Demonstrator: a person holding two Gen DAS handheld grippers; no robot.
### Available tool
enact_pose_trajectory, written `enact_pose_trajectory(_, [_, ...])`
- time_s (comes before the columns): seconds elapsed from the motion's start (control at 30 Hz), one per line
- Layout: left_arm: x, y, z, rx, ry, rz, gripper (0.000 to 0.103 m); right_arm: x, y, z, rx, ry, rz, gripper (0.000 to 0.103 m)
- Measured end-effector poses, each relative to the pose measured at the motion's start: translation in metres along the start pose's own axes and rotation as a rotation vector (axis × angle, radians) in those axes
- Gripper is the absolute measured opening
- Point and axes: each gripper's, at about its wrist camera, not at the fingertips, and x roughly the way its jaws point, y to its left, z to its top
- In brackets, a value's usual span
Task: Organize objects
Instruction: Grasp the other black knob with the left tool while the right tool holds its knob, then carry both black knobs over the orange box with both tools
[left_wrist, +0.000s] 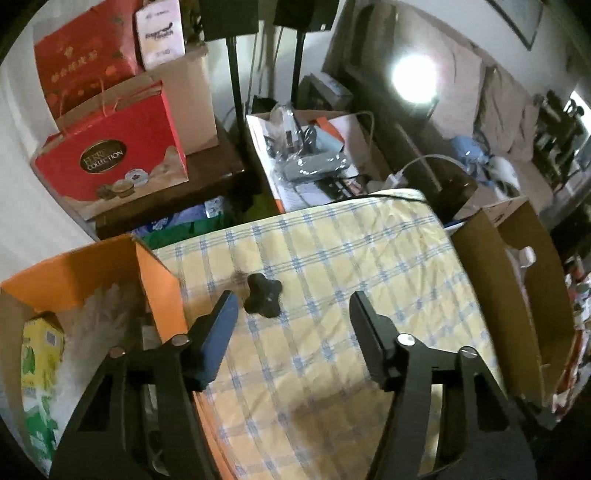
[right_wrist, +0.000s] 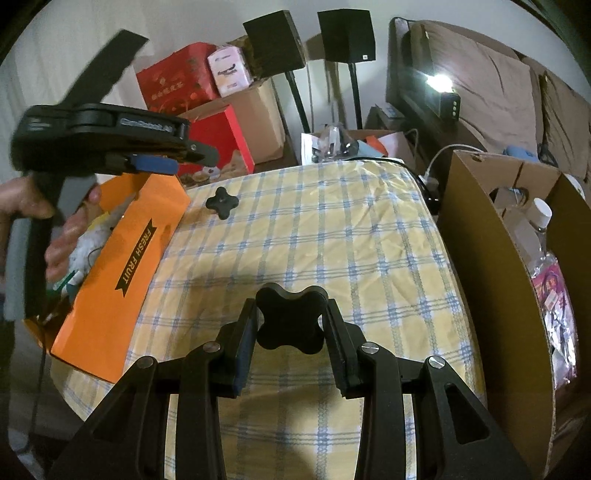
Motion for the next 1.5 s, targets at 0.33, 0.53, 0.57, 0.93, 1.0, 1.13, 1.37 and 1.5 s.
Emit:
enact_pose_trajectory(0.33, [0.049,-0.009,0.006,0.102,0.113,0.112,0.033,0.007,-0.011,0.0,0.012,0.013,0.001,0.035])
enact_pose_trajectory(0.53, [0.068,-0.005,0.007,0.079,0.169,0.108,0.033,0.017,-0.011,0.0,0.005,0.032,-0.001,0.035])
enact_pose_trajectory(0.57, [0.071,-0.005,0.007,0.083,0.174,0.12,0.033,0.018,-0.011,0.001,0.005,0.034,0.001,0.035])
enact_pose_trajectory(0.93, [0.095,-0.01,0.007,0.109,0.276,0.188,0.034,0.019,-0.008,0.003,0.0,0.032,0.008,0.035])
enact_pose_trajectory(1.0, [0.094,-0.011,0.006,0.111,0.271,0.177,0.03,0.019,-0.008,0.002,-0.004,0.036,0.007,0.035])
enact_pose_trajectory(1.13, [0.087,-0.012,0.004,0.098,0.228,0.168,0.03,0.02,-0.007,0.003,0.001,0.037,0.01,0.035])
enact_pose_trajectory(1.37, [0.052,-0.015,-0.001,0.059,0.153,0.077,0.03,0.018,-0.008,0.007,0.007,0.038,0.004,0.035])
enact_pose_trajectory(1.5, [0.029,-0.012,-0.009,0.023,0.104,0.017,0.03,0.012,-0.009,0.014,0.017,0.025,0.008,0.035])
